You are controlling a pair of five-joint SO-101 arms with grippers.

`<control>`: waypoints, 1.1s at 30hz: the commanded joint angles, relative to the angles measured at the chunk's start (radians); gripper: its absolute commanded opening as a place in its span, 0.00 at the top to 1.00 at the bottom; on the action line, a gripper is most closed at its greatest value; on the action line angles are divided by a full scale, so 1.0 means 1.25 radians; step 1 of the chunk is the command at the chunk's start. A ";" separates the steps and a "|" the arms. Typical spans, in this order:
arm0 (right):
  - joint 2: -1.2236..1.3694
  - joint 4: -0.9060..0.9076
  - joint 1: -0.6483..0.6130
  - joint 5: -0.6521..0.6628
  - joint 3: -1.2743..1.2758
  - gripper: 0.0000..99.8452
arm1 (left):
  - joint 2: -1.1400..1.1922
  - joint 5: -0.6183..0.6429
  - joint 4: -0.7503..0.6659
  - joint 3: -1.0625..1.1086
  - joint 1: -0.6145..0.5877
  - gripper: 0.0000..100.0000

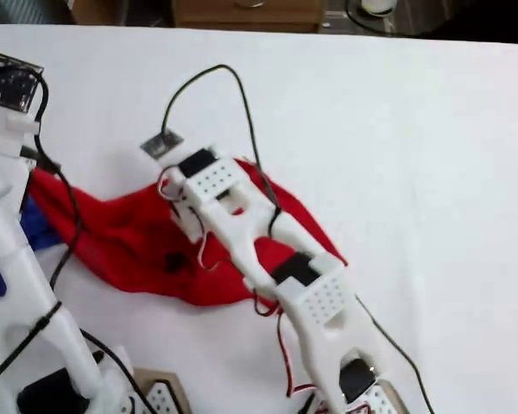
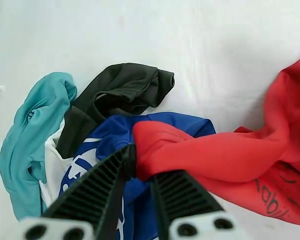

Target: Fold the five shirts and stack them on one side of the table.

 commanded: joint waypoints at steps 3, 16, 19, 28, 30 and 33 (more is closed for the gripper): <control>-0.030 0.013 0.023 0.001 -0.033 0.98 | -0.017 -0.006 -0.014 0.002 -0.006 0.97; -0.175 0.152 0.184 0.102 -0.167 0.98 | -0.016 -0.001 -0.009 0.003 0.043 0.97; -0.168 0.157 0.204 0.103 -0.164 0.98 | -0.016 0.001 -0.009 0.003 0.069 0.97; 0.024 0.036 0.208 0.103 -0.172 0.97 | -0.017 0.000 -0.015 0.084 0.151 0.97; 0.040 0.033 0.208 0.103 -0.172 0.93 | -0.018 0.000 -0.015 0.107 0.161 0.97; 0.042 0.035 0.208 0.103 -0.172 0.87 | -0.021 0.000 -0.034 0.129 0.167 0.97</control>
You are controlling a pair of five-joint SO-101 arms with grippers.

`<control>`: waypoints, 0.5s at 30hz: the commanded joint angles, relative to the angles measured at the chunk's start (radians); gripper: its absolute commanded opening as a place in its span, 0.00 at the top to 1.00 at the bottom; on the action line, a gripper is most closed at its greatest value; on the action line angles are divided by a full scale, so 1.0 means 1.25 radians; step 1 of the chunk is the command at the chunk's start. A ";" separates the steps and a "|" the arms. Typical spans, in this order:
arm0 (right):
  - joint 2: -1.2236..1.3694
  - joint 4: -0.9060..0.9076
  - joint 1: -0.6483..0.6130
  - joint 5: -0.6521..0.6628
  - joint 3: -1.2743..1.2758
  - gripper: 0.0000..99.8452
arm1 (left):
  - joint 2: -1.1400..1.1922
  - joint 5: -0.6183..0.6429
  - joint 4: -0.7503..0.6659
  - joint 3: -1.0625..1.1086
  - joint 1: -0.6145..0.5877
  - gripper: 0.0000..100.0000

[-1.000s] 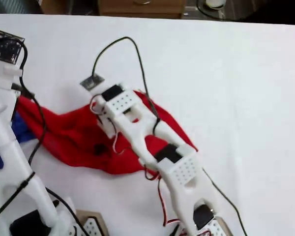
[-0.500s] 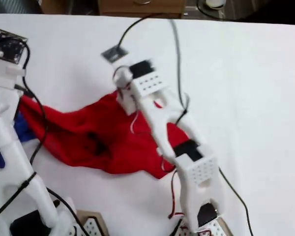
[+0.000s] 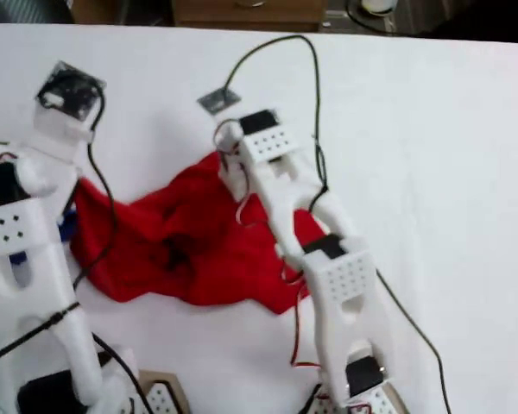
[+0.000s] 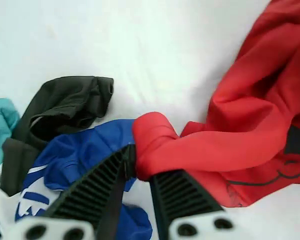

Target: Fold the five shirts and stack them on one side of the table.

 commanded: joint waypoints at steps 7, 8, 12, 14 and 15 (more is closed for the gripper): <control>-0.008 -0.006 0.004 0.002 -0.029 0.90 | -0.020 0.000 -0.047 0.013 0.012 0.97; -0.008 -0.006 0.003 0.002 -0.029 0.91 | -0.020 0.000 -0.047 0.013 0.012 0.97; -0.008 -0.004 0.003 0.001 -0.043 0.91 | -0.017 0.000 -0.047 0.013 0.011 0.97; -0.008 0.018 0.008 0.000 -0.079 0.91 | -0.017 0.000 -0.048 0.013 0.011 0.97; -0.008 0.034 0.008 -0.001 -0.104 0.91 | -0.016 0.000 -0.048 0.013 0.011 0.97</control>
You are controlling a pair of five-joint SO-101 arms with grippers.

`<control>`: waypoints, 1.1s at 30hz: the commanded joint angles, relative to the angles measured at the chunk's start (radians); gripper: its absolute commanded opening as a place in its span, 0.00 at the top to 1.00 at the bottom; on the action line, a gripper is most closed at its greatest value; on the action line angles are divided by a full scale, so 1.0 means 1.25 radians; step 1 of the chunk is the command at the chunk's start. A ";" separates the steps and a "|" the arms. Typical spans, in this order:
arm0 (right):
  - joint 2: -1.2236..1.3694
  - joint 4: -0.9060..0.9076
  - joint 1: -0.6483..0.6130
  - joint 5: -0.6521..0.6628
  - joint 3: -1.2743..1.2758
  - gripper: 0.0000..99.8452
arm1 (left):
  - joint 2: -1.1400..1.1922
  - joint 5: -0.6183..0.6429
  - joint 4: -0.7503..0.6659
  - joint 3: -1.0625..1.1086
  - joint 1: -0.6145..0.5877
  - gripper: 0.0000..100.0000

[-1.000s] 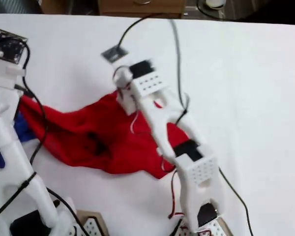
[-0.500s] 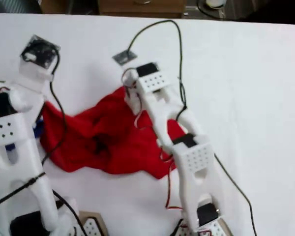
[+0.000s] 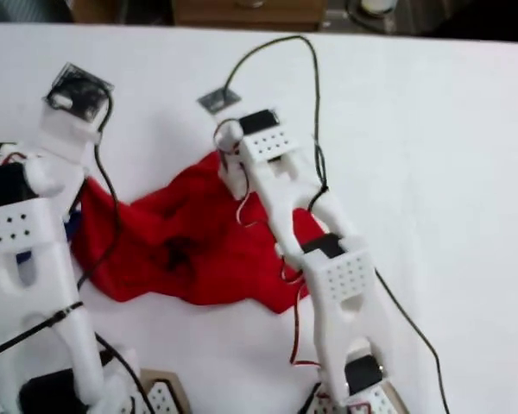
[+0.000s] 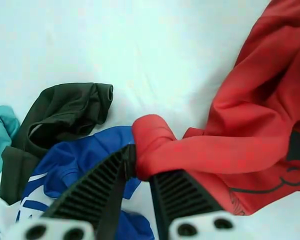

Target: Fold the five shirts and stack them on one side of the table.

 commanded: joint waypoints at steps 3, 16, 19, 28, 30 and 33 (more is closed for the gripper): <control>-0.003 0.079 0.004 -0.001 -0.153 0.91 | -0.017 0.000 -0.023 -0.003 0.009 0.97; 0.056 0.094 0.008 -0.002 -0.177 0.91 | -0.021 0.000 -0.026 -0.003 0.006 0.97; 0.073 0.090 0.008 -0.002 -0.178 0.91 | -0.021 0.000 -0.026 -0.003 0.005 0.97; 0.068 0.091 0.008 -0.002 -0.178 0.98 | -0.021 -0.002 -0.026 -0.003 0.007 0.97; 0.068 0.094 0.008 -0.001 -0.179 0.98 | -0.021 -0.002 -0.027 -0.003 0.007 0.97; 0.067 0.096 0.021 0.004 -0.179 0.98 | -0.021 -0.002 -0.027 -0.003 0.007 0.97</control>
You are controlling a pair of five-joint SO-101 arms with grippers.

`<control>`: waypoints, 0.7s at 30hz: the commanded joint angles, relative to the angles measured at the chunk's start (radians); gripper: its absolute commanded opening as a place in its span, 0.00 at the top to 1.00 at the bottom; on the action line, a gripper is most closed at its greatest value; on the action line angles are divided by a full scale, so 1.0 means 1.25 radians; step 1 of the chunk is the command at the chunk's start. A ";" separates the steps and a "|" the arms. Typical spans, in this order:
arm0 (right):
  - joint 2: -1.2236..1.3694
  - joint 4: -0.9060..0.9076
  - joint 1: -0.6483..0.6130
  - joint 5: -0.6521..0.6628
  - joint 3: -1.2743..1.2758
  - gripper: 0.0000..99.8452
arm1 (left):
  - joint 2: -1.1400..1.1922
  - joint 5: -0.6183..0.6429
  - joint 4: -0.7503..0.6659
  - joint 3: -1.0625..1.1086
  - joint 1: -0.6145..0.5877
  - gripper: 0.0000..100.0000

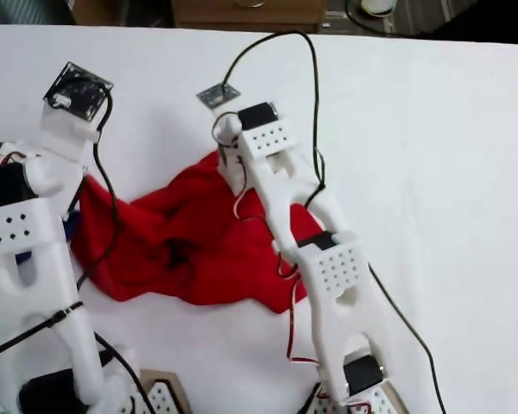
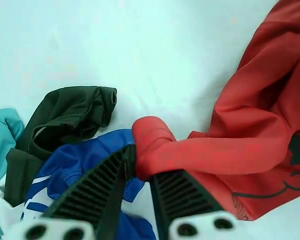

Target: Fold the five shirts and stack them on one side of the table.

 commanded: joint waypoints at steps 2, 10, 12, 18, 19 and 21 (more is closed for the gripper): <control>-0.034 0.012 0.035 0.005 -0.048 0.98 | -0.020 -0.004 -0.012 -0.003 0.007 0.97; -0.265 0.101 0.117 0.106 -0.178 0.98 | -0.023 0.001 -0.004 -0.064 0.029 0.97; -0.343 0.101 0.139 0.130 -0.166 0.98 | -0.023 0.001 0.018 -0.098 0.055 0.97; -0.549 0.101 0.207 0.147 -0.131 0.98 | -0.023 0.045 0.108 -0.230 0.163 0.97; -0.580 0.101 0.219 0.147 -0.131 0.98 | -0.023 0.060 0.123 -0.260 0.178 0.97; -0.636 0.101 0.239 0.149 -0.131 0.98 | -0.023 0.081 0.151 -0.320 0.210 0.97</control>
